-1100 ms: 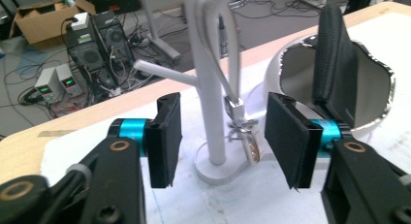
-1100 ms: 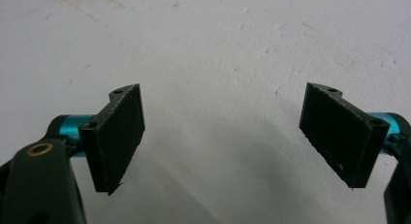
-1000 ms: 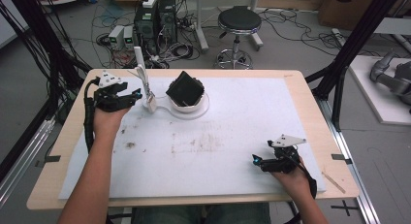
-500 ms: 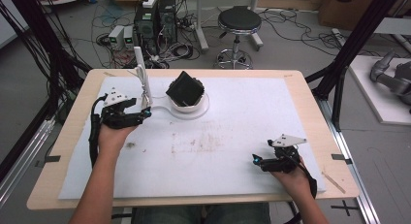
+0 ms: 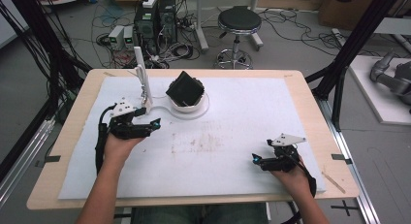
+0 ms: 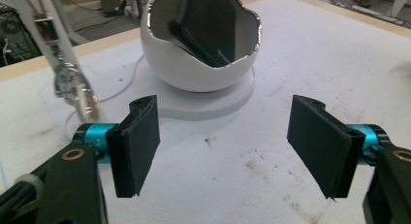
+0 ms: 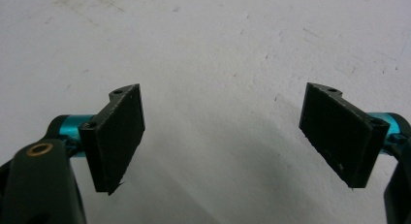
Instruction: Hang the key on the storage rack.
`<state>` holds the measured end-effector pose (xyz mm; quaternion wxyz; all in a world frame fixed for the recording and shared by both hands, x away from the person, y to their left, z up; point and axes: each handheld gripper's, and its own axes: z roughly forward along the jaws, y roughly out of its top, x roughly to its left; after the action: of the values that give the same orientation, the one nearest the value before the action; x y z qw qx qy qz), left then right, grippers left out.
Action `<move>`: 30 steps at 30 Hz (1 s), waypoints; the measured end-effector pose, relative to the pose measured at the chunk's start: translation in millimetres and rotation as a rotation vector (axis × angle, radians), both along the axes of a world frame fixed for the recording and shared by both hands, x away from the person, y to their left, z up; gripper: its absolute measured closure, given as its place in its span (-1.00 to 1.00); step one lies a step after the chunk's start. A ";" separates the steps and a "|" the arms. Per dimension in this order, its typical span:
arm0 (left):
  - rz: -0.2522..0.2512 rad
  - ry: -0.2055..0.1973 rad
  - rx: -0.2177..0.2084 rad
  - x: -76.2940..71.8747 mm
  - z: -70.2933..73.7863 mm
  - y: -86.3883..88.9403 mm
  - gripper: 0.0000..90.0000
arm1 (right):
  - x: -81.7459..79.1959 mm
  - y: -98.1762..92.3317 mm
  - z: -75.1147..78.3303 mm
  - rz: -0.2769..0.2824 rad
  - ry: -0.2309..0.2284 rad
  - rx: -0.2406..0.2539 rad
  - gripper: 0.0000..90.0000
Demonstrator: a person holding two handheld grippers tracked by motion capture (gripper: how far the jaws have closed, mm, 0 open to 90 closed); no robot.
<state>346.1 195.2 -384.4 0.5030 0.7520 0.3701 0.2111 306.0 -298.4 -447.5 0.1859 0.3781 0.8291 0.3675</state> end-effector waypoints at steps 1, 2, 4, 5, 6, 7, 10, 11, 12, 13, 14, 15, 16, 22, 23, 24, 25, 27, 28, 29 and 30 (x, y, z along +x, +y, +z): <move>-0.009 0.003 0.009 -0.7 -0.9 0.3 -0.41 | 0.7 -0.2 -0.2 0.001 0.003 0.000 -0.63; -0.010 0.008 0.010 -1.5 -2.5 0.2 -0.42 | 1.7 -0.1 -0.7 0.001 0.002 0.001 -0.63; -0.014 0.014 0.017 -2.3 -6.1 2.3 -0.43 | 3.3 0.0 -1.0 0.001 0.006 0.002 -0.63; -0.015 0.017 0.013 -2.6 -7.9 3.5 -0.43 | 4.1 0.0 -1.3 -0.001 0.008 0.006 -0.63; -0.018 0.020 0.007 -2.7 -9.5 4.4 -0.43 | 5.0 0.0 -1.3 -0.003 0.010 0.009 -0.63; -0.020 0.021 0.006 -2.7 -10.6 5.5 -0.44 | 6.0 -0.3 -1.2 -0.004 0.006 0.009 -0.63; -0.030 0.021 0.014 -2.9 -12.2 7.8 -0.47 | 7.3 0.0 -0.8 -0.008 0.006 0.013 -0.63; -0.035 0.019 0.012 -3.0 -12.6 8.4 -0.49 | 7.9 0.0 -0.9 -0.010 0.004 0.011 -0.63; -0.041 0.018 0.010 -3.0 -13.1 9.2 -0.50 | 8.2 0.5 -1.0 -0.010 0.009 0.014 -0.63; -0.045 0.019 0.009 -2.9 -13.6 10.0 -0.50 | 8.9 0.6 -1.1 -0.008 0.003 0.011 -0.63; -0.047 0.021 0.004 -2.8 -14.4 10.6 -0.50 | 9.0 0.9 -1.0 -0.006 0.006 0.010 -0.63; -0.050 0.024 -0.002 -2.7 -15.1 11.0 -0.51 | 9.2 1.3 -1.1 -0.007 0.005 0.009 -0.63; -0.053 0.025 -0.005 -2.5 -15.7 11.4 -0.51 | 9.3 1.7 -1.1 -0.006 0.005 0.009 -0.63; -0.064 0.028 -0.003 -1.7 -16.3 9.2 -0.53 | 8.5 3.3 -0.9 0.001 0.004 0.000 -0.63; -0.066 0.029 0.000 -1.8 -16.4 8.7 -0.52 | 8.3 3.6 -0.8 0.002 0.006 -0.003 -0.63; -0.068 0.031 0.000 -2.1 -16.5 8.3 -0.53 | 8.3 3.8 -0.7 0.005 0.005 -0.001 -0.63; -0.070 0.030 0.000 -2.1 -16.7 7.9 -0.53 | 8.1 3.9 -0.7 0.005 0.004 -0.002 -0.63; -0.072 0.033 0.003 -2.0 -17.6 7.3 -0.53 | 7.5 4.0 -0.5 0.005 0.002 -0.002 -0.63; -0.070 0.035 0.005 -1.9 -18.1 6.8 -0.53 | 7.3 4.2 -0.5 0.004 0.003 -0.002 -0.63; -0.067 0.036 0.009 -1.8 -18.4 6.7 -0.53 | 7.2 4.3 -0.4 0.004 0.004 -0.003 -0.63; -0.067 0.038 0.009 -1.7 -18.6 6.9 -0.53 | 7.5 4.2 -0.4 0.004 0.002 -0.005 -0.63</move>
<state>344.4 202.0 -403.0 0.4992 0.7702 0.3531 0.1814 313.5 -294.2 -447.9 0.1852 0.3767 0.8308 0.3655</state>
